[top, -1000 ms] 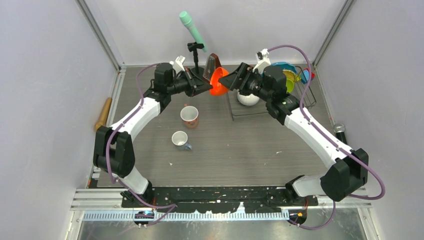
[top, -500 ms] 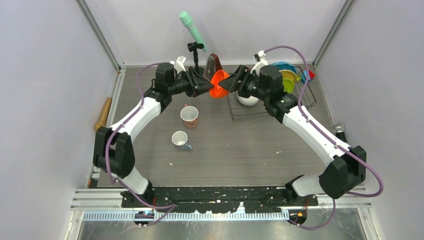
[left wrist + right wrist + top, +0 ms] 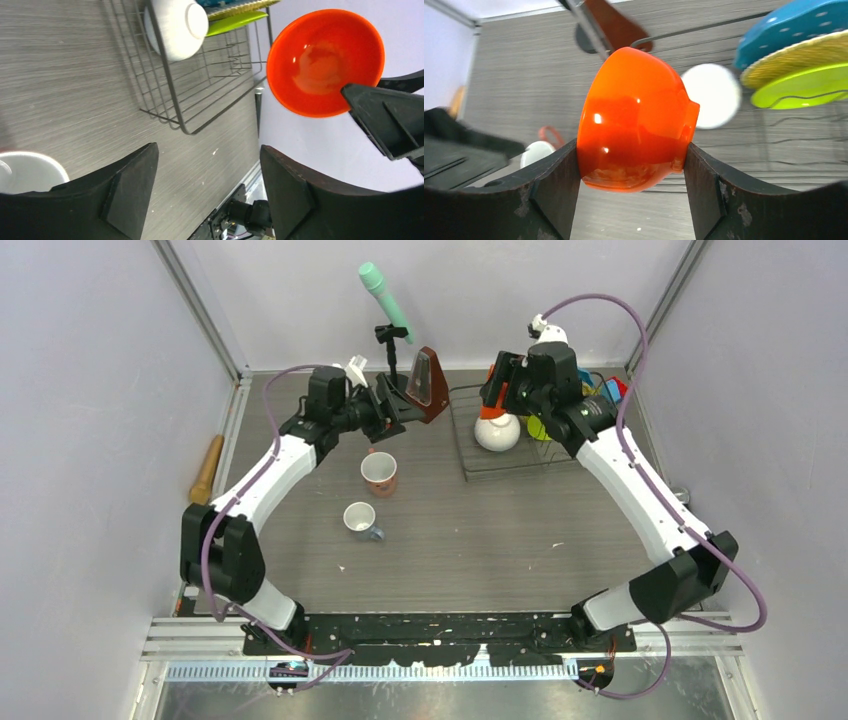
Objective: Load the mixed dishes into the dish rack
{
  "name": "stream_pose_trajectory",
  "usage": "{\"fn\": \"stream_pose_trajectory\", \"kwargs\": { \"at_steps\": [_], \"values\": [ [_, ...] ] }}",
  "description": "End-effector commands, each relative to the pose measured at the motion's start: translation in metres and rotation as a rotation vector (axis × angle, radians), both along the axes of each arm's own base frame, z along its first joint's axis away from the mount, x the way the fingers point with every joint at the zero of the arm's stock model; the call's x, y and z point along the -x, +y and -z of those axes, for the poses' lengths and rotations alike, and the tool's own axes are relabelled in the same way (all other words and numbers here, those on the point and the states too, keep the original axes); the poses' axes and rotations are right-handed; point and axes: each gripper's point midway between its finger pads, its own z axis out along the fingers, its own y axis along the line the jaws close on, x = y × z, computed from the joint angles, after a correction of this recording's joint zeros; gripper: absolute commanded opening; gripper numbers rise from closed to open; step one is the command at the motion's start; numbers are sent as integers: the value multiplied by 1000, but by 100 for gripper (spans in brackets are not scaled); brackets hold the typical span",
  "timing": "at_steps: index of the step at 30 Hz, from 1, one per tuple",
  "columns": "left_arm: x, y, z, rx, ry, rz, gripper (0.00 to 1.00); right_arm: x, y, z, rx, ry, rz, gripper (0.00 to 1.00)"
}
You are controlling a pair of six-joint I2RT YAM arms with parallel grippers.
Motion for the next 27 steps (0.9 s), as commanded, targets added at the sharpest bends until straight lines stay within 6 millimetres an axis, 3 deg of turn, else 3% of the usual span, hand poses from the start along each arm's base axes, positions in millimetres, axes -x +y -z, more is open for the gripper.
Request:
{"fn": "stream_pose_trajectory", "kwargs": {
  "at_steps": [1,4,5,6,11,20,27],
  "values": [
    [4,35,-21,-191,-91,-98,81,-5,-39,16,300,93,87,23],
    [5,61,-15,-316,-103,-174,93,-10,-37,41,408,197,69,23],
    [7,69,-14,-345,-107,-196,98,-8,-38,39,430,219,65,23],
    [8,77,-13,-371,-111,-217,99,-11,-36,52,472,256,56,23],
    [13,111,6,-451,-98,-303,100,-20,-36,68,588,310,66,23],
    [26,125,34,-519,-52,-266,100,-29,-34,110,781,415,55,23],
    [27,126,39,-534,-53,-241,100,-23,-30,144,843,490,25,26]
  ]
}}
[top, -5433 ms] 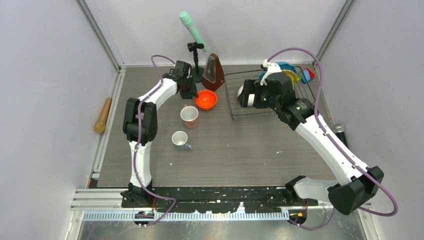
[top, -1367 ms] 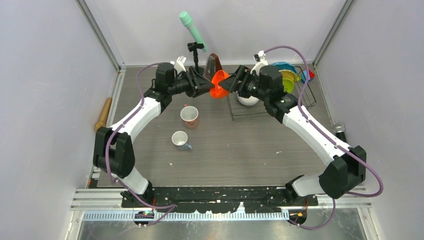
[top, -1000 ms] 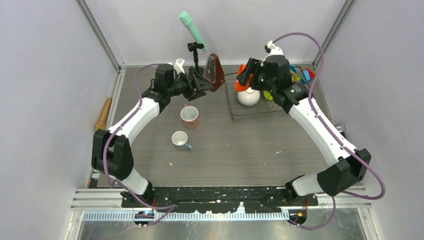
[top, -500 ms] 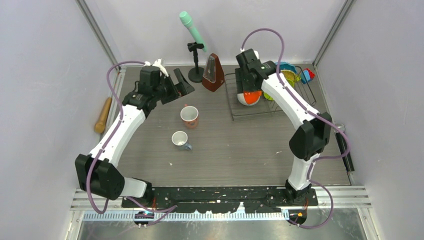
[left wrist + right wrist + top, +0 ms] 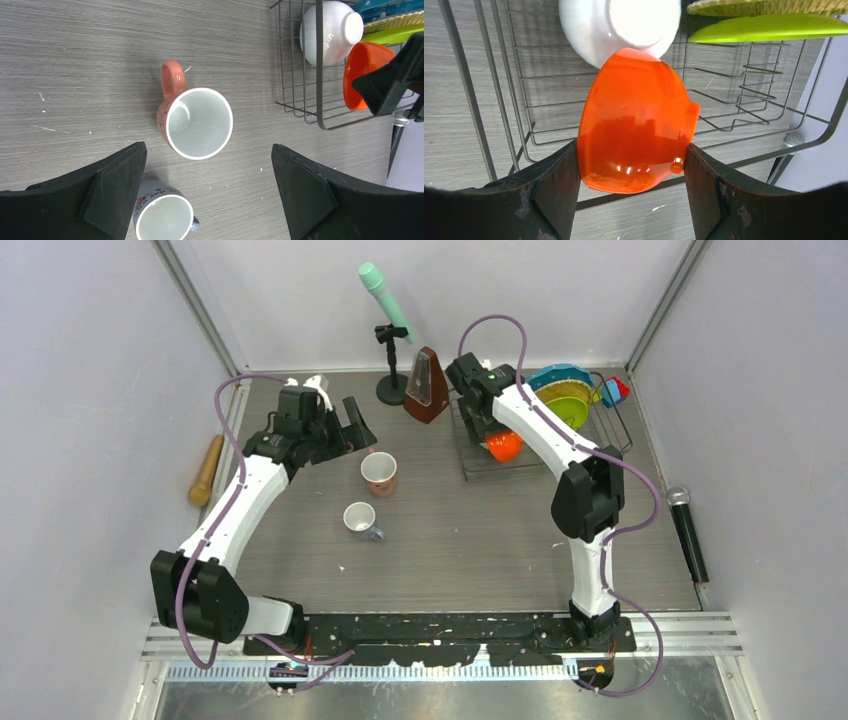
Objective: Load the mixed dishes into the dish rack
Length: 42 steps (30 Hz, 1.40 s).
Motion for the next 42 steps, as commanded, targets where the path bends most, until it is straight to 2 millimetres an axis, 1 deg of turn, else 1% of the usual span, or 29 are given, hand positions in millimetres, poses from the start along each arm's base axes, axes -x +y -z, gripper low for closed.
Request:
{"fn": "stream_pose_trajectory", "kwargs": {
  "at_steps": [1,3,7,9,10,11,12,13,14,15,17,18,19,20,24,28,32,34,38,41,42],
  "values": [
    [1,3,-5,-16,-26,21,100,2,-3,2,55,3,-4,26],
    [1,1,-6,-10,-27,28,100,3,2,10,59,16,-13,28],
    [2,0,-4,-6,-22,37,100,3,8,28,83,39,-23,33],
    [2,0,-4,-5,-21,38,100,2,8,36,103,50,-20,39],
    [3,0,-3,-6,-20,39,100,2,8,41,112,58,-19,43],
    [3,0,-3,-7,-18,37,100,2,8,44,112,61,-14,51],
    [3,0,-2,-8,-17,39,100,2,9,48,110,69,-13,56],
    [3,0,-2,-9,-17,40,100,3,11,51,102,75,-13,68],
    [4,0,-2,-7,-15,42,100,4,15,55,78,85,-20,74],
    [4,0,-1,-7,-14,43,100,6,17,58,64,91,-18,89],
    [4,-2,1,1,-10,44,100,9,24,57,5,86,-25,98],
    [4,-3,1,8,-8,48,100,9,28,59,-18,81,-28,99],
    [4,-5,2,16,-3,53,100,10,33,56,-56,80,-36,99],
    [3,-6,3,21,1,57,100,9,36,56,-75,75,-39,100],
    [3,-9,8,28,23,60,100,11,48,47,-154,75,-61,100],
    [4,-8,14,22,42,59,99,15,58,34,-255,77,-84,100],
    [4,-7,13,21,39,59,99,22,74,15,-415,97,-120,100],
    [2,-9,10,30,35,55,99,23,74,11,-445,115,-118,100],
    [-1,-9,9,24,43,54,99,22,67,8,-427,122,-103,100],
    [-1,-8,13,17,52,50,98,20,63,-2,-449,85,-93,100],
    [-2,-8,17,14,59,49,96,20,63,-11,-464,62,-97,100]
  ]
}}
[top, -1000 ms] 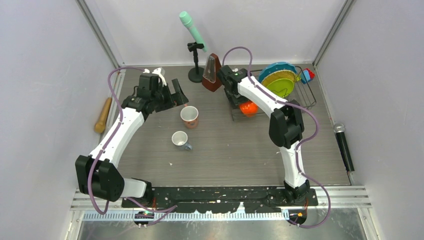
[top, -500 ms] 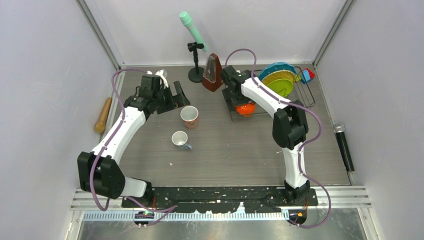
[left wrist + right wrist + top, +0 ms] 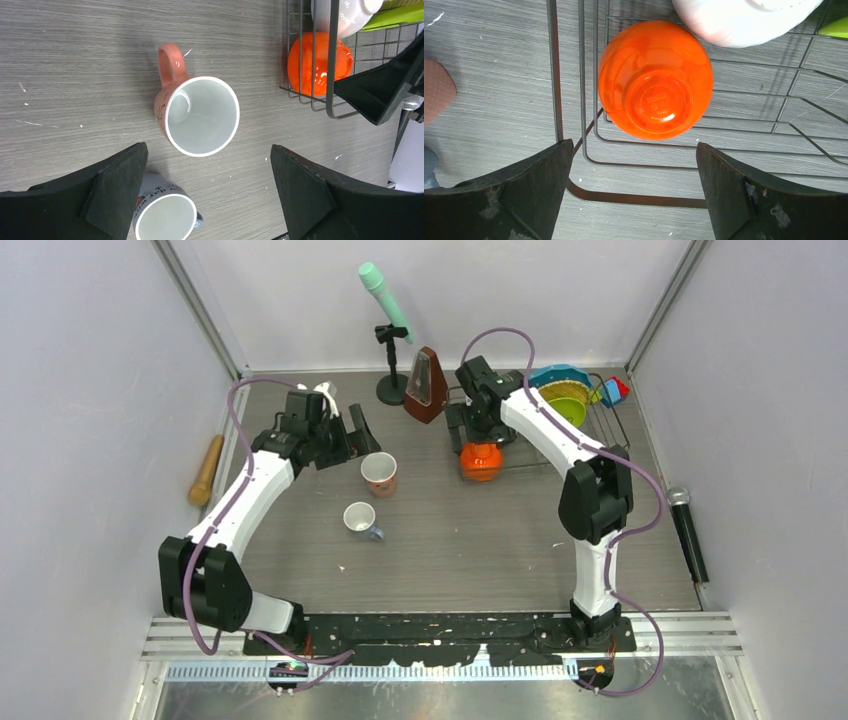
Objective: Load the mixed dishes into the dish rack
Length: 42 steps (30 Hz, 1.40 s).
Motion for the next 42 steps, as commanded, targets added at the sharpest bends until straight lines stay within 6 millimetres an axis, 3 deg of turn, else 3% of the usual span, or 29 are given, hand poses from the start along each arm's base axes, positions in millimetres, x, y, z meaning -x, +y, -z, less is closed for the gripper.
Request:
{"fn": "stream_pose_trajectory", "kwargs": {
  "at_steps": [1,6,13,21,30,38,42],
  "values": [
    [-7,-1,-4,10,-9,-3,95,-2,13,-59,-148,-131,1,100],
    [-7,0,13,-4,34,-4,90,-3,20,-101,-262,-258,-3,98],
    [1,5,39,-45,100,-7,86,17,24,-145,-418,-405,-51,97],
    [1,-2,59,-7,138,-12,79,37,17,-154,-477,-476,-63,96],
    [0,-4,64,-26,147,-8,68,48,18,-147,-510,-458,-72,96],
    [0,-9,79,-62,187,15,30,57,24,-149,-562,-464,-108,96],
    [3,-7,74,-120,166,22,11,60,28,-152,-592,-458,-116,96]
  ]
}}
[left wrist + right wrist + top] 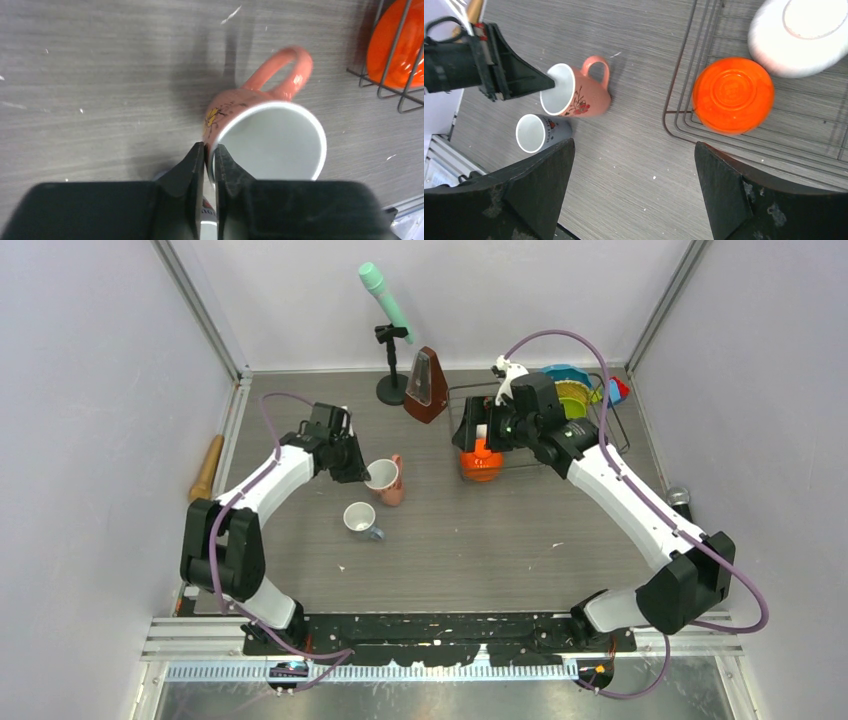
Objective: Load the mixed dishes into the dish rack
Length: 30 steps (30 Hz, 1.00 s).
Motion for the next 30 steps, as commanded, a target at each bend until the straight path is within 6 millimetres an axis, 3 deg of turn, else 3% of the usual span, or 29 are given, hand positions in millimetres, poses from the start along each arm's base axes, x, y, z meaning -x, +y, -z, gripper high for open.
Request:
{"fn": "stream_pose_trajectory", "kwargs": {
  "at_steps": [1,3,9,19,23,30],
  "values": [
    [-3,-2,-12,-45,-51,30,6,3,10,-35,-102,-87,-29,96],
    [-3,-2,-18,-41,-71,28,0,4,12,-37,-120,-82,-37,96],
    [-12,-8,-49,12,-175,27,0,8,12,-40,-138,-81,-37,96],
    [-12,-24,-132,191,-326,56,0,14,4,-39,-140,-89,-30,96],
    [-6,-33,-160,315,-368,66,0,19,12,-43,-200,-95,-63,96],
    [1,-47,-202,562,-376,96,0,30,33,-68,-384,-140,-145,97]
  ]
}}
